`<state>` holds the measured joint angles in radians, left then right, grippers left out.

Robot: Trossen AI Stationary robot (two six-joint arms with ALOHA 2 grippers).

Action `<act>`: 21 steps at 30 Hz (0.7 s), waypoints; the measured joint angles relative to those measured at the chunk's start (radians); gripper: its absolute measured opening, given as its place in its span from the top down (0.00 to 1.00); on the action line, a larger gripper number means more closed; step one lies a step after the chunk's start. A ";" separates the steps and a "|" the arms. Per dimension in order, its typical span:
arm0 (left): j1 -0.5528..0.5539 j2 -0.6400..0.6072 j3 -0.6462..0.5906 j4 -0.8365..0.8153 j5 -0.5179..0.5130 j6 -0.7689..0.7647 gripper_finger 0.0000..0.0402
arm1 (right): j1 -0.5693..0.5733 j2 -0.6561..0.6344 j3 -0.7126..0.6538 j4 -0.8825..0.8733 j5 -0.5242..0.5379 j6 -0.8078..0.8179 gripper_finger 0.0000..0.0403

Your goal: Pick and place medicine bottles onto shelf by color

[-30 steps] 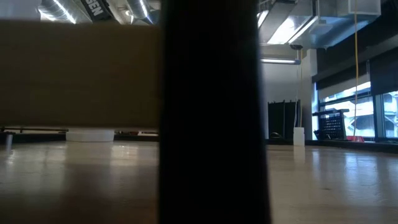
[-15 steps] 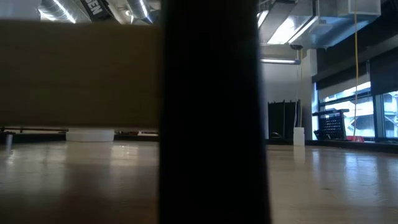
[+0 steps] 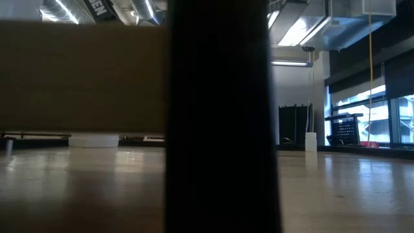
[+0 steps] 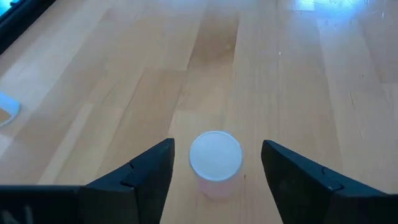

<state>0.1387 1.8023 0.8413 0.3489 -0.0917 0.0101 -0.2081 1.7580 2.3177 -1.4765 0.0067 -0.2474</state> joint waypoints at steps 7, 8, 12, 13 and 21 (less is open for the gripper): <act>0.000 0.000 0.000 0.000 0.000 0.000 0.49 | 0.000 0.000 0.000 0.002 0.000 0.000 0.46; 0.000 0.000 0.000 0.000 0.000 0.000 0.50 | 0.000 0.000 0.000 0.002 0.000 0.000 0.46; -0.002 0.000 0.000 -0.006 0.000 0.000 0.54 | 0.000 0.000 0.000 0.002 0.000 0.000 0.46; -0.002 0.000 0.000 -0.008 0.000 0.000 0.55 | 0.000 0.000 0.000 0.002 0.000 0.000 0.46; -0.002 0.001 0.000 -0.028 0.000 -0.002 0.64 | 0.000 0.000 0.000 0.002 0.000 0.000 0.46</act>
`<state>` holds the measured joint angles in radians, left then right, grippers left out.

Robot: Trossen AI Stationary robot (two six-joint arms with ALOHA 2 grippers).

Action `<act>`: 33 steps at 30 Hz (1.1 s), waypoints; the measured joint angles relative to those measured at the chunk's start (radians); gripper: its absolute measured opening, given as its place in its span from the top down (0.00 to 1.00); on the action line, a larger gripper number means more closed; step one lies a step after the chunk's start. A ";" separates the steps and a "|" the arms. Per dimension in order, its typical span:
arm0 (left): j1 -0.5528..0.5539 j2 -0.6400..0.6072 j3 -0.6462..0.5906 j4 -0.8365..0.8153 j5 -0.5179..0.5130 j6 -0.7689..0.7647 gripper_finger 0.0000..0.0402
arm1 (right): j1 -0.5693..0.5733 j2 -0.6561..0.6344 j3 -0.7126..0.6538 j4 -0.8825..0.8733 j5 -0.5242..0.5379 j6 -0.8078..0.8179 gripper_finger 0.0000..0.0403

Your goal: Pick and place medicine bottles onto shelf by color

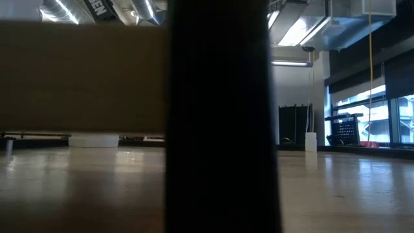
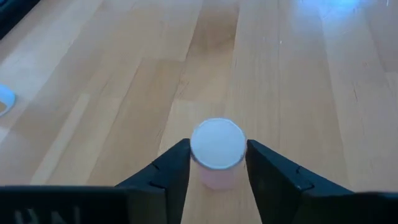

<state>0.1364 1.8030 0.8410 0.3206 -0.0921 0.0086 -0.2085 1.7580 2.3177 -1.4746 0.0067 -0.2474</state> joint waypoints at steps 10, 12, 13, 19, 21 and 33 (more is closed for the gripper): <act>0.000 0.000 0.000 0.002 0.000 -0.002 0.76 | 0.000 0.000 0.000 0.000 0.000 0.000 0.46; 0.000 0.000 0.000 0.002 0.000 -0.001 0.76 | 0.000 0.000 0.000 0.000 0.000 0.000 0.46; 0.000 0.000 0.000 0.002 0.000 -0.002 0.76 | 0.000 0.000 0.000 0.000 0.000 0.000 0.46; 0.000 -0.001 0.000 0.001 0.000 -0.001 0.77 | 0.000 0.000 0.000 0.000 0.000 0.000 0.46; 0.000 -0.009 0.000 0.000 0.000 -0.001 0.77 | 0.000 0.000 0.000 0.000 0.000 0.000 0.46; -0.001 -0.208 0.000 -0.202 0.000 0.000 0.77 | 0.000 0.000 0.000 -0.002 -0.023 0.000 0.46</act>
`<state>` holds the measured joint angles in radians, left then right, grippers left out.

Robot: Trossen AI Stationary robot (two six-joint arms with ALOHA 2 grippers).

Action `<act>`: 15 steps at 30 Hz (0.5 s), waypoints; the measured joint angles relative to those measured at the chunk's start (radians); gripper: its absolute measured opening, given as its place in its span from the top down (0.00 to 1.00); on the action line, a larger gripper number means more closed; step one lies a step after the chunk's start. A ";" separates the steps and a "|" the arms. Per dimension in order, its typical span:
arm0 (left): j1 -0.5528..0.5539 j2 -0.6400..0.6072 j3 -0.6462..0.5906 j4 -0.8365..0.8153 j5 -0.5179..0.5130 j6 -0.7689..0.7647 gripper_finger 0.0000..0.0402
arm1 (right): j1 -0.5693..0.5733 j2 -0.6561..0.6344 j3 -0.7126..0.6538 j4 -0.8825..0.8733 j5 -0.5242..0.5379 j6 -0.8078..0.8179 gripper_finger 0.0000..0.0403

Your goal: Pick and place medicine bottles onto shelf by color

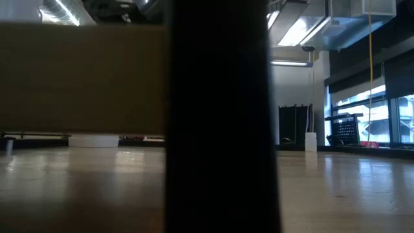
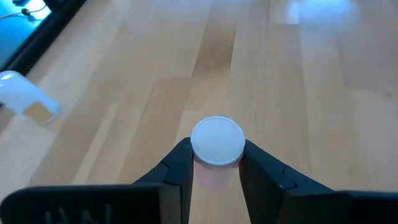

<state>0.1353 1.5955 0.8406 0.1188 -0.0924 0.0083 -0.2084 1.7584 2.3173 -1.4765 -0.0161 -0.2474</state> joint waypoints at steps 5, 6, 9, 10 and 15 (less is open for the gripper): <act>-0.017 -0.119 0.000 -0.127 -0.001 -0.034 0.77 | 0.000 0.000 0.000 0.000 -0.034 0.000 0.46; -0.023 -0.144 0.000 -0.147 0.000 -0.040 0.77 | 0.000 0.000 0.000 0.000 -0.037 0.000 0.46; -0.041 -0.224 0.000 -0.197 0.001 -0.051 0.77 | 0.000 0.000 0.000 0.000 -0.064 0.000 0.46; -0.048 -0.252 0.000 -0.221 0.001 -0.051 0.77 | 0.000 0.000 0.000 0.000 -0.080 0.000 0.46; -0.073 -0.389 0.000 -0.347 0.001 -0.060 0.77 | 0.000 0.000 0.000 0.001 -0.169 0.000 0.46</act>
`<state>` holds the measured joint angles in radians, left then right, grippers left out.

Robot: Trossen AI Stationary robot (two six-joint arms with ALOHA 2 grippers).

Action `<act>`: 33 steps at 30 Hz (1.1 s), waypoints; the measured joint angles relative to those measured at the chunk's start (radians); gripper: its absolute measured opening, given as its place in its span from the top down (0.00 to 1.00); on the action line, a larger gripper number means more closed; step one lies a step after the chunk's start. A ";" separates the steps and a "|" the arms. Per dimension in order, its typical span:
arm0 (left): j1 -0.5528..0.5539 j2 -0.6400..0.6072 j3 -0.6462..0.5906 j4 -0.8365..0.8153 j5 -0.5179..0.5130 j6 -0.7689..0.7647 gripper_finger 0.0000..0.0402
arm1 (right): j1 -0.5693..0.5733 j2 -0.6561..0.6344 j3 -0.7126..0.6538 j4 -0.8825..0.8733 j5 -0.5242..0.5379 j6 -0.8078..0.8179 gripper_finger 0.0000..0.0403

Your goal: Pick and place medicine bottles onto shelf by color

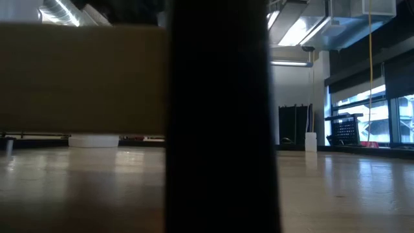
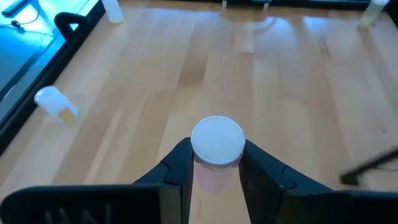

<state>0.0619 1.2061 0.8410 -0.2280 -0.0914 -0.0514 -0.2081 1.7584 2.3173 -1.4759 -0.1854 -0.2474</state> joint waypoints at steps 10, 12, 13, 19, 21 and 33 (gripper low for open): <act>-0.106 -0.157 0.000 -0.195 0.000 -0.117 0.77 | 0.000 0.000 0.000 0.001 -0.160 0.000 0.46; -0.136 -0.172 0.000 -0.214 -0.005 -0.129 0.77 | 0.000 0.000 0.000 0.001 -0.217 -0.002 0.46; -0.150 -0.178 0.000 -0.218 -0.013 -0.131 0.77 | 0.000 0.000 0.000 0.001 -0.244 -0.009 0.46; -0.217 -0.198 0.000 -0.271 -0.038 -0.133 0.77 | 0.000 0.000 0.000 0.007 -0.312 -0.023 0.46; -0.241 -0.199 0.000 -0.270 -0.039 -0.133 0.77 | 0.000 0.000 0.000 0.010 -0.301 -0.023 0.46; -0.432 -0.199 0.000 -0.280 -0.206 -0.266 0.77 | 0.000 0.000 0.000 0.014 -0.297 -0.020 0.46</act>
<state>-0.3701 1.0069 0.8406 -0.5076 -0.2970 -0.3178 -0.2085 1.7584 2.3173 -1.4620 -0.4824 -0.2676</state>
